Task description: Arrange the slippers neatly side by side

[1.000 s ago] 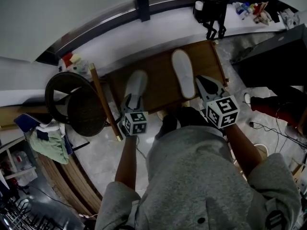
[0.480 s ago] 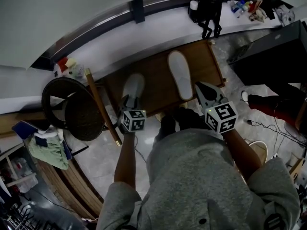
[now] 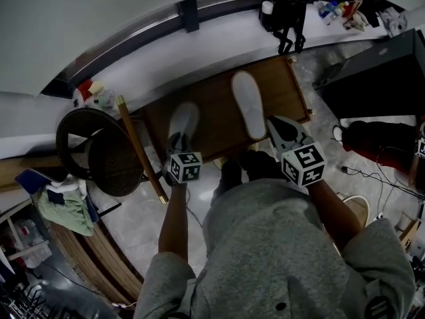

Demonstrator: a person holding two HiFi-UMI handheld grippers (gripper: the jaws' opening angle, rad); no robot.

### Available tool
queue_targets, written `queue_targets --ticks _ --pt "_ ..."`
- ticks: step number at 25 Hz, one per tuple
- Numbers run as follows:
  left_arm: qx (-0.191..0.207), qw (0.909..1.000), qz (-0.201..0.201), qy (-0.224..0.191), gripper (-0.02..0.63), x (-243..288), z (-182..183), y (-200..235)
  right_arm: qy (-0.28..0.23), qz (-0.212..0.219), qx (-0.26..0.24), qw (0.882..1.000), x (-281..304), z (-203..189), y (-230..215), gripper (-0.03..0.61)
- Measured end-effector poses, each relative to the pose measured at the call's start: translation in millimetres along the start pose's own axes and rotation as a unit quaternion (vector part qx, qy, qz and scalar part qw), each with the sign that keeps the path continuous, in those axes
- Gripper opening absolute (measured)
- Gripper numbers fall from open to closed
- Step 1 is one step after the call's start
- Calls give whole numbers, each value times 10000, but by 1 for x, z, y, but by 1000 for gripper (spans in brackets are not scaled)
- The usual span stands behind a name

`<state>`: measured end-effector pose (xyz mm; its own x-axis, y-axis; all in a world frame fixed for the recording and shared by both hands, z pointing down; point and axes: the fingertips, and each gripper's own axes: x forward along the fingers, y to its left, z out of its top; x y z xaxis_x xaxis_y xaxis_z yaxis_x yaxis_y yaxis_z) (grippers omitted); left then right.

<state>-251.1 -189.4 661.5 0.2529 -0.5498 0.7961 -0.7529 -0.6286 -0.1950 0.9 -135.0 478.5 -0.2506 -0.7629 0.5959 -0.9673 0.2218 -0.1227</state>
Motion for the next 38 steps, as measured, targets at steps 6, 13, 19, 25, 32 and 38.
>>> queue_targets --ticks 6,13,19,25,32,38 --pt "-137 9999 76 44 37 0 2 0 -39 59 16 10000 3 3 -1 35" --pt "-512 9985 184 99 28 -6 11 -3 -170 43 169 9997 -2 10 -22 35" --pt "-831 9961 265 165 28 -10 22 -17 -268 54 300 9992 -9 14 -48 35" --pt "-1206 9913 388 361 28 -12 32 -32 -399 94 446 9982 -20 24 -77 35" --pt "-1832 9806 475 502 28 -10 49 -59 -495 97 696 9963 -31 17 -111 35" --pt "-2552 9641 503 533 28 3 69 -79 -495 110 767 9958 -37 10 -129 35"
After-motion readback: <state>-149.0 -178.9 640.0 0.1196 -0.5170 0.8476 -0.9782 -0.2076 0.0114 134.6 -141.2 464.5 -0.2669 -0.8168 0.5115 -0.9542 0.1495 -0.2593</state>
